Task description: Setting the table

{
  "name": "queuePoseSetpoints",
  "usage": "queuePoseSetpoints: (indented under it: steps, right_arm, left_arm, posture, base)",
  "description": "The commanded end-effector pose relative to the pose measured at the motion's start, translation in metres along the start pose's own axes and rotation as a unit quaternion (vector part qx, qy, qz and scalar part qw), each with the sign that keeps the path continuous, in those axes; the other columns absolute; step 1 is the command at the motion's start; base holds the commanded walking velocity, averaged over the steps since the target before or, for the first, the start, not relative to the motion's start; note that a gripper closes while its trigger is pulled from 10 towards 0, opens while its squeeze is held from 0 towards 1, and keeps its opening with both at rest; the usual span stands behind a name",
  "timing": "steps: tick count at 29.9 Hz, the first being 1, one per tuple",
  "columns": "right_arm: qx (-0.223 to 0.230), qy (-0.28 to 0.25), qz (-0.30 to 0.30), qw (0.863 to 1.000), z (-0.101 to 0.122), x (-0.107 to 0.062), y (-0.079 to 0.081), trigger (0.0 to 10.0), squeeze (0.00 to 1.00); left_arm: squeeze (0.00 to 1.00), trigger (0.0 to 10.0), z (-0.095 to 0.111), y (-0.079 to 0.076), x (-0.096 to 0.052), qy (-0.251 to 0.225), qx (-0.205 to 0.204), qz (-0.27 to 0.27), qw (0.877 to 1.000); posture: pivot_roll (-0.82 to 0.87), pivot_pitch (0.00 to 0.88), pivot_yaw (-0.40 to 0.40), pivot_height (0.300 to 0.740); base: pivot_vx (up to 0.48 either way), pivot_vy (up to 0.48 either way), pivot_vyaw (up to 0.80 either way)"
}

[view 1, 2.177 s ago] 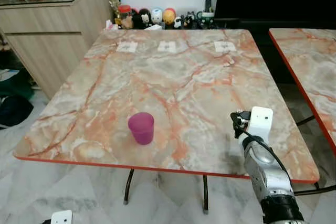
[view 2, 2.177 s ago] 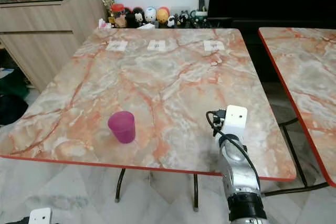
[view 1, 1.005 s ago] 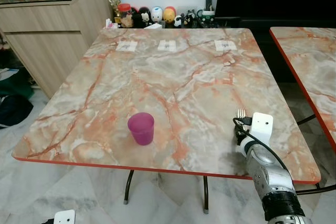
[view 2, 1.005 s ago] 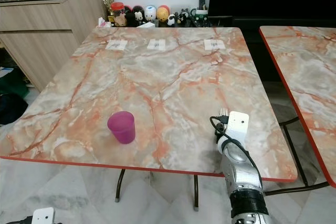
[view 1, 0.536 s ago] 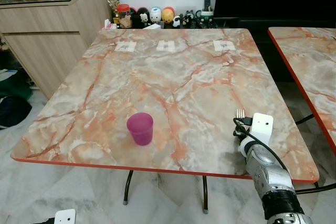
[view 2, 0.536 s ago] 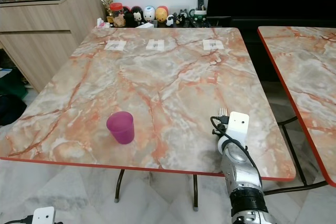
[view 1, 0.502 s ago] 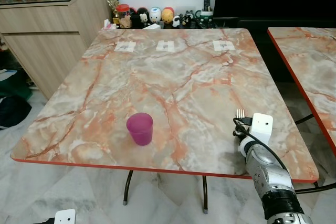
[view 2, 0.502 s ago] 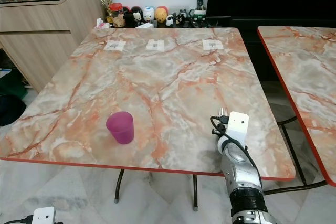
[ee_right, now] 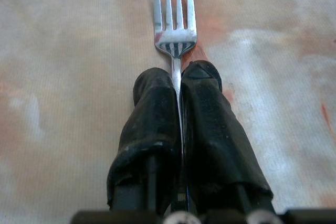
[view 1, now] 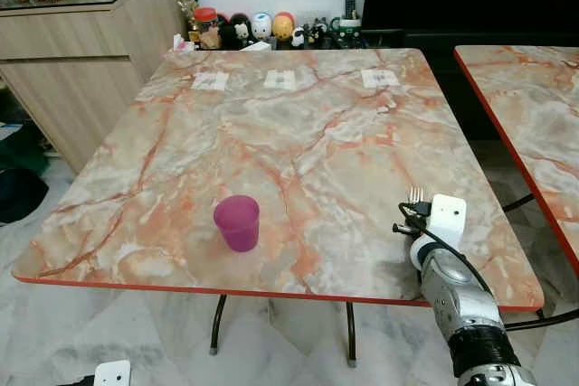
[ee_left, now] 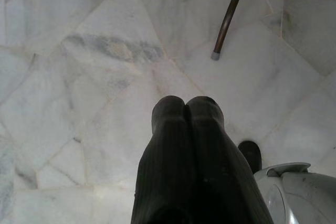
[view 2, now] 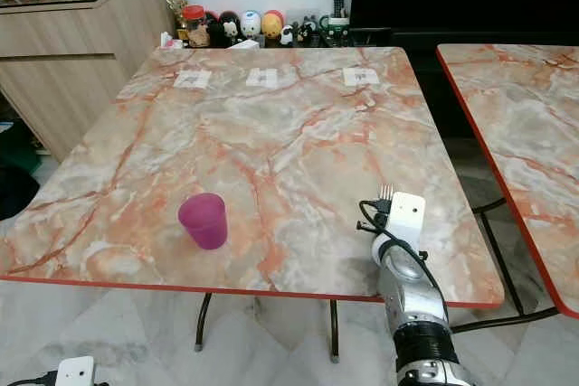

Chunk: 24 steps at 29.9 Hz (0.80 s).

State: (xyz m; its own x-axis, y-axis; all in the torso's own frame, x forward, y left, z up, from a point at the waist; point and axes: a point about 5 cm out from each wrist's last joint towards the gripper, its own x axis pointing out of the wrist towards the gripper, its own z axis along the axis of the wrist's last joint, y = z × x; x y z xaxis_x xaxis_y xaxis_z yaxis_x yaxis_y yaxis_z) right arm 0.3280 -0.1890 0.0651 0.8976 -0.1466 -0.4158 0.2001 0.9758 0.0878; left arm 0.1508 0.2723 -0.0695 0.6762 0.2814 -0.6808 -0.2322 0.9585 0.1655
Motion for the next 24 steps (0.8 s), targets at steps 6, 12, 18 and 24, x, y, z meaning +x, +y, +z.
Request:
queuePoseSetpoints:
  steps: [6, 12, 18, 24]
  right_arm:
    - [-0.003, 0.026, 0.01, 1.0, -0.013, 0.0, 0.005, 0.0, 0.0]
    - [-0.016, -0.107, 0.03, 0.994, 0.02, -0.006, 0.016, 10.0, 0.0]
    - [-0.017, -0.203, 0.046, 0.978, 0.048, -0.015, 0.024, 10.0, 0.0]
    - [-0.034, -0.261, 0.053, 0.963, 0.067, -0.025, 0.021, 10.0, 0.0]
  left_arm:
    - [0.0, 10.0, -0.004, -0.001, -0.001, 0.01, 0.004, -0.002, 1.0]
    - [0.0, 10.0, -0.004, -0.001, -0.001, 0.012, 0.004, -0.002, 1.0]
    - [0.0, 10.0, -0.004, -0.002, -0.001, 0.011, 0.0, -0.003, 1.0]
    - [0.0, 10.0, -0.005, -0.002, -0.001, 0.01, -0.001, -0.001, 1.0]
  posture:
    - [0.02, 0.038, 0.046, 0.74]
    - [0.01, 0.038, 0.046, 0.74]
    - [0.02, 0.037, 0.042, 0.74]
    - [0.01, 0.036, 0.038, 0.74]
  base:
    - [0.0, 0.0, 0.0]
    - [0.0, 0.0, 0.0]
    - [0.0, 0.0, 0.0]
    - [0.0, 0.0, 0.0]
